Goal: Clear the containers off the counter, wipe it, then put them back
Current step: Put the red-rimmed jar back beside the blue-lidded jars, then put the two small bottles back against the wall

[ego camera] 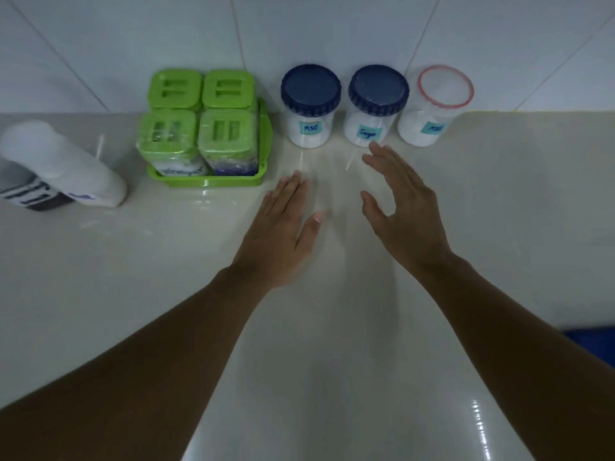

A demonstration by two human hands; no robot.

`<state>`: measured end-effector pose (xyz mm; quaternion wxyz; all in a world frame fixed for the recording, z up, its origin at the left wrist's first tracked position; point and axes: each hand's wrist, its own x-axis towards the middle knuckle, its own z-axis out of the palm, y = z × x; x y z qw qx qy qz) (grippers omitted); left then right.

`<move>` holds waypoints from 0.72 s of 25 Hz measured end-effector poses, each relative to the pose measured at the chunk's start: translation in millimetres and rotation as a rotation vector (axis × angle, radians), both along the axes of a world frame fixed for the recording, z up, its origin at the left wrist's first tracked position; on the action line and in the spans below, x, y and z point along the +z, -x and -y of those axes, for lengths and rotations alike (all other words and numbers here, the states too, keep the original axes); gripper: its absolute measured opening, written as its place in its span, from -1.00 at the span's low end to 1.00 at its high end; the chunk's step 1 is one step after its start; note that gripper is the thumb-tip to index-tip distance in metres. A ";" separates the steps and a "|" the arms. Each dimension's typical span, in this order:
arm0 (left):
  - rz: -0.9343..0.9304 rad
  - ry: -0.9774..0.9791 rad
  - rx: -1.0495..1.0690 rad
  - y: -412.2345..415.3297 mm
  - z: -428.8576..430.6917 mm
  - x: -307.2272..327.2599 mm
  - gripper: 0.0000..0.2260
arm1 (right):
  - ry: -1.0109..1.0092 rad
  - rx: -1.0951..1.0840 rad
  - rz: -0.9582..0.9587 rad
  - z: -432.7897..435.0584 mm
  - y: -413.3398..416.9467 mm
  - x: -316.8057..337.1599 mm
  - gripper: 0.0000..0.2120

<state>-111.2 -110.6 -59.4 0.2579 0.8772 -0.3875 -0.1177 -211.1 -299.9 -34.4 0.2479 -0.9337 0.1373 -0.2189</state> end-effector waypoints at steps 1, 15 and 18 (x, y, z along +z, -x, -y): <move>0.028 0.019 0.010 0.3 -18.6 1.3 -0.36 | -0.025 0.019 -0.007 -14.9 -2.6 1.4 -0.54; 0.078 0.063 0.464 -47.8 -231.8 28.1 -0.58 | -0.134 0.325 0.062 -230.7 -111.7 39.8 -0.53; -0.131 0.215 0.810 -70.4 -256.4 36.0 -0.70 | -0.195 0.285 -0.064 -258.7 -141.1 48.4 -0.40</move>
